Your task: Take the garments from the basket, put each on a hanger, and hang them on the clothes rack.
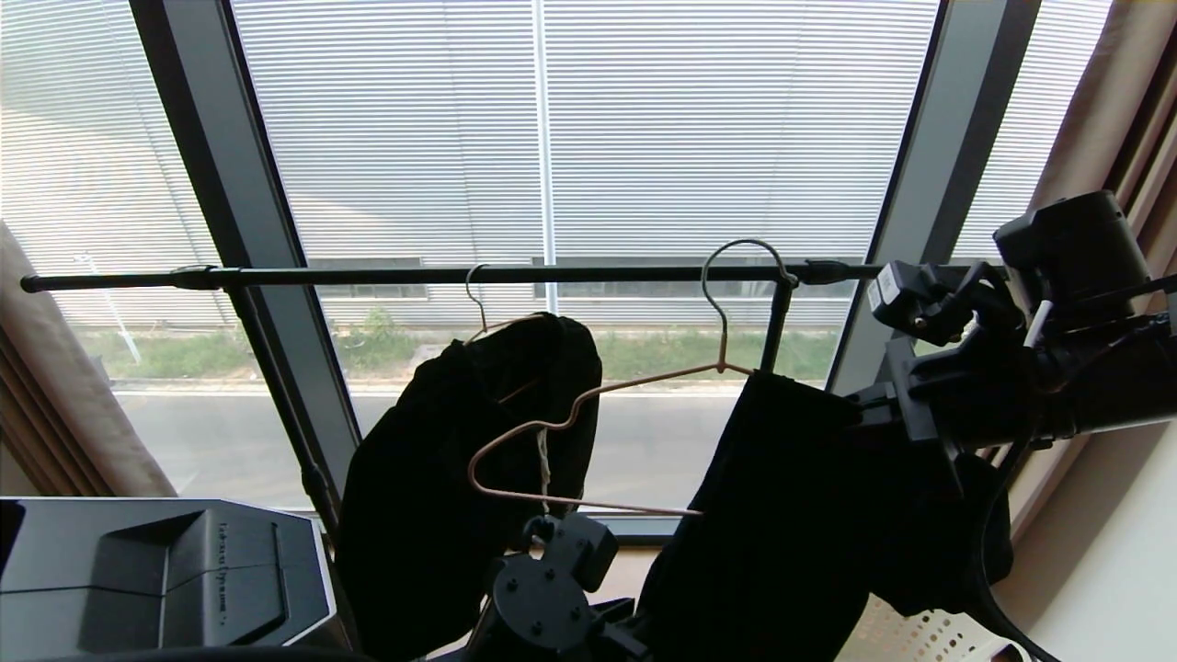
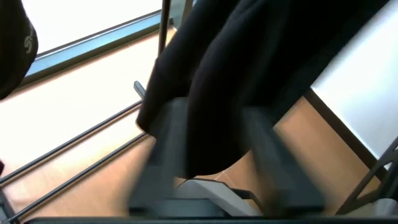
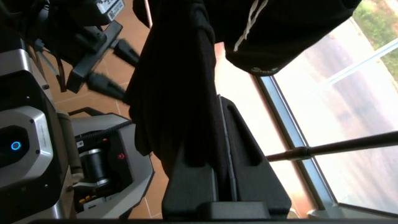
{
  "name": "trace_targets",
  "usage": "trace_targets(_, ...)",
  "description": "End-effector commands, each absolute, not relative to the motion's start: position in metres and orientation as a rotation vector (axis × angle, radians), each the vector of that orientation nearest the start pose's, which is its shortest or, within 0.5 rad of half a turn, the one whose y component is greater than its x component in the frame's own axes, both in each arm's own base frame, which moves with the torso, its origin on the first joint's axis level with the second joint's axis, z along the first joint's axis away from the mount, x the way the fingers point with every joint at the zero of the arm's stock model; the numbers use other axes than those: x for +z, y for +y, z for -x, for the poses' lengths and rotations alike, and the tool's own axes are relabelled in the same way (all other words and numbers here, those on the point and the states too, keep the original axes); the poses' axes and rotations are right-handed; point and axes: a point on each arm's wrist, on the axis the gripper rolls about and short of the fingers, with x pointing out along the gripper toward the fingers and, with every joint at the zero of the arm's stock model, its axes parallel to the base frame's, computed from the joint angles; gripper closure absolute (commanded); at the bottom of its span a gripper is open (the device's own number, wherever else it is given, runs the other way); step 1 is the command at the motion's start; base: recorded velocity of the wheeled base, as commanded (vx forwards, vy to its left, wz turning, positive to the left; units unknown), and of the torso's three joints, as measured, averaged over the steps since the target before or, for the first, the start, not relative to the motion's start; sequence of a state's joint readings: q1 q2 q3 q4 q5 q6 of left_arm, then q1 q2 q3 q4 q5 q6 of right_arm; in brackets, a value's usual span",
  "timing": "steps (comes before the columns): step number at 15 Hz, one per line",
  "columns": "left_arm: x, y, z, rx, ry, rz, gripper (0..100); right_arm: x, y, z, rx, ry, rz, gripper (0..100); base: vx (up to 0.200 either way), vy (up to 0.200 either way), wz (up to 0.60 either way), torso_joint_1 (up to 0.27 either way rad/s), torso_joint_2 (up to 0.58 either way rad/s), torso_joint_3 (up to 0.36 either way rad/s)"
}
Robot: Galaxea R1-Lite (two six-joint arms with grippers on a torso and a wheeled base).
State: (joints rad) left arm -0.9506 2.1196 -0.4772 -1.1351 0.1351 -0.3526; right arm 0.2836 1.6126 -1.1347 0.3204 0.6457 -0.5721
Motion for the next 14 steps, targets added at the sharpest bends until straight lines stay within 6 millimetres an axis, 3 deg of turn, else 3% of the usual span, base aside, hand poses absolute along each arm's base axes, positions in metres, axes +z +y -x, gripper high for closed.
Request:
trace_targets(1, 0.033, -0.237, -0.186, -0.661, 0.561, 0.073, 100, 0.211, 0.083, -0.265, 1.052, 0.545, 0.343, 100, 0.000, 0.000, 0.00, 0.000, 0.00, 0.000)
trace_targets(6, 0.052, -0.203, -0.204, -0.555, 0.500, 0.131, 100, 0.210, 0.079, -0.267, 1.035, 0.542, 0.339, 100, 0.000, 0.000, 0.00, 0.000, 0.00, 0.000)
trace_targets(14, 0.072, -0.167, -0.227, -0.425, 0.421, 0.188, 100, 0.211, 0.077, -0.266, 1.030, 0.538, 0.342, 100, 0.000, 0.000, 0.00, 0.000, 0.00, 0.000)
